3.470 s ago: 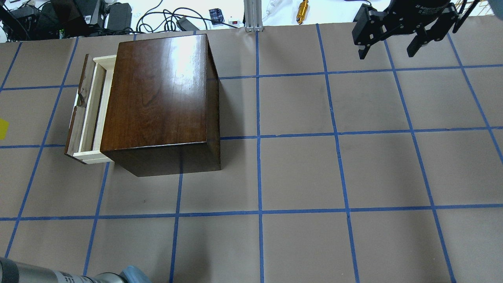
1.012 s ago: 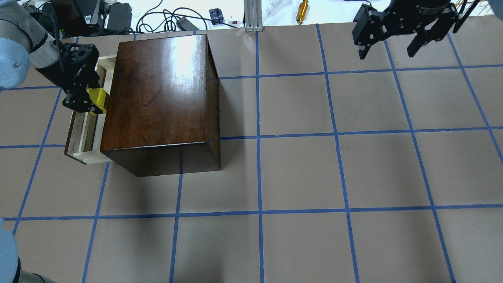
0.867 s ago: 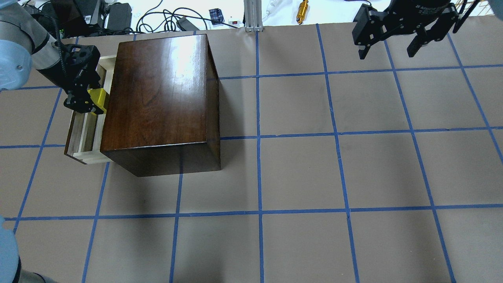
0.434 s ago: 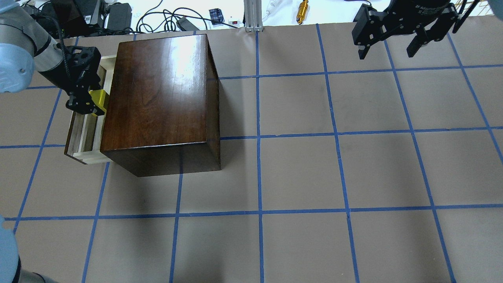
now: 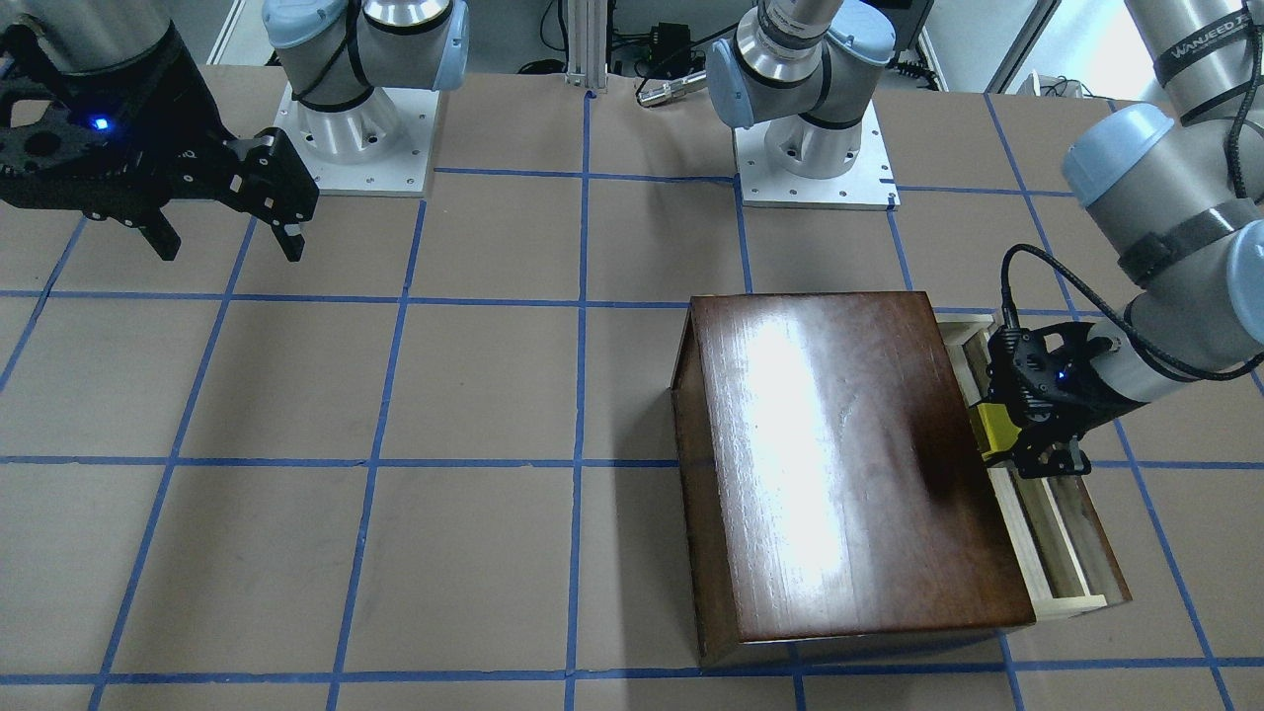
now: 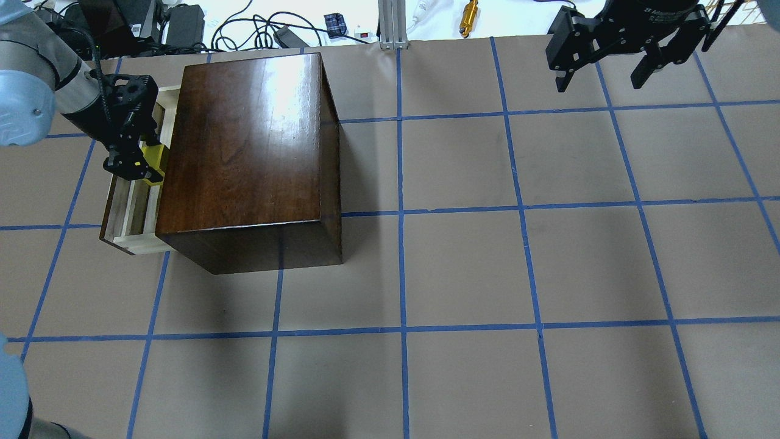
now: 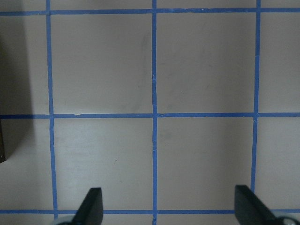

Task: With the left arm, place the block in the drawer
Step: 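Lower the yellow block into the open drawer with the left gripper, then open the left gripper to release the block in the drawer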

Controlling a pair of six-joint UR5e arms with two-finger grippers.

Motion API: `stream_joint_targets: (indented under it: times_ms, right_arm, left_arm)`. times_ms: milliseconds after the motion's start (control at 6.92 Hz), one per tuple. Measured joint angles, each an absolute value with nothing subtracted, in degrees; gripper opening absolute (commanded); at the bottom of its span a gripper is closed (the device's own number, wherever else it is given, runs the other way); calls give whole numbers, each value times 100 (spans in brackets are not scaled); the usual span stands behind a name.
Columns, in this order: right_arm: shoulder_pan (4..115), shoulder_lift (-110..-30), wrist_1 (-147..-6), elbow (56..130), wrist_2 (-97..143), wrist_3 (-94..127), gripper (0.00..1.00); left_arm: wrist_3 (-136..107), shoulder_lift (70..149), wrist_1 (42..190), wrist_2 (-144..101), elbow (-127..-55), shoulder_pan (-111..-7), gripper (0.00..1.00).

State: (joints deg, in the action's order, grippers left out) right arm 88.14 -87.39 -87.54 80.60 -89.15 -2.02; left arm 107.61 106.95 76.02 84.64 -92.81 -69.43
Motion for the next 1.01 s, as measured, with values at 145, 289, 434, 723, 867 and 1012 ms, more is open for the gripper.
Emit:
stream_joint_targets:
  times_ms: [145,289,434,723,867,1012]
  right_arm:
    - [8813,-8740,-8754,8060,-8913,-202,100]
    - [8812,-8739,-8754,8060,-8914,-202,100]
    - [8811,-8738,-8754,8060,-8916,-202,100]
    - [8813,-8737,-8754,8060,-8913,-202,100]
    - [8811,-8738,-8754,8060,-8912,-202,100]
    - [8808,-8742,-8754,8060,-8914,-202,100]
  left_arm:
    - [10763,10695,7602,8466,-9297,-6943,88]
    - [10758,10691,7603,8468,-9309,-6941,88]
    - [10740,10647,7614,8466,-9295,-6939,88]
    - [10511,10399,7834,8464,-9171,-6967,88]
    - [10226,10216,8127,8466,-9032,-6979,88]
    - [9783,10008,8487,8472,-8849,-6994,88]
